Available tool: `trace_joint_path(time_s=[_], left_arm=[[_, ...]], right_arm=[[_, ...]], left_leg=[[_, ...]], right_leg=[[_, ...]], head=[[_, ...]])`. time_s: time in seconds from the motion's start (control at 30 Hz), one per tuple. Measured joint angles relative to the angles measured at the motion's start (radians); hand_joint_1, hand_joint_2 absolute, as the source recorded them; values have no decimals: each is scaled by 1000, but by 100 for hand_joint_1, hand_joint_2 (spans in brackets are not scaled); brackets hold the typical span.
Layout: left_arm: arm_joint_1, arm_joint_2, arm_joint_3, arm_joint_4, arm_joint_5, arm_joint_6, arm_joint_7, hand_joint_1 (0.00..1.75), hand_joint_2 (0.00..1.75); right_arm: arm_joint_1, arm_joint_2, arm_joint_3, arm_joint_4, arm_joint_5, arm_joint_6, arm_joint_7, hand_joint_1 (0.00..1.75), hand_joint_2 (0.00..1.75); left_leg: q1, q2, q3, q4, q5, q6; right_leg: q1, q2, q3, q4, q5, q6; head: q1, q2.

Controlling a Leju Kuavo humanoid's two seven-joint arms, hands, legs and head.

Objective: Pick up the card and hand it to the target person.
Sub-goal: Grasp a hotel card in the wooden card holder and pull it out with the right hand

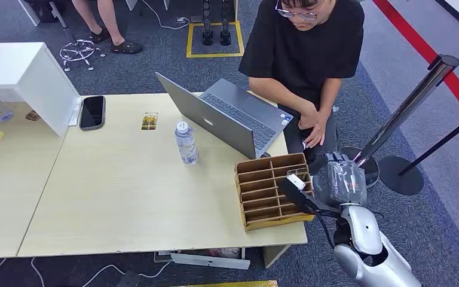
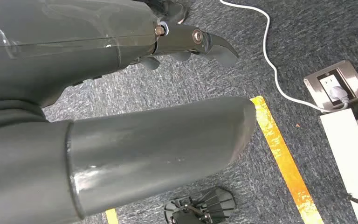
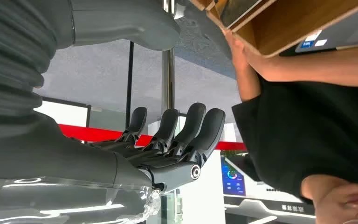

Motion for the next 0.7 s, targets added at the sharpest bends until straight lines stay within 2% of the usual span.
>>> trace_joint_path(time_s=[0.7], left_arm=[[-13, -7, -1, 0, -15, -3, 13, 0, 0]], right_arm=[[-54, 34, 97, 105, 0, 24, -29, 81, 175]], left_leg=[[0, 0, 0, 0, 0, 0]], right_leg=[[0, 0, 0, 0, 0, 0]], head=[[0, 0]])
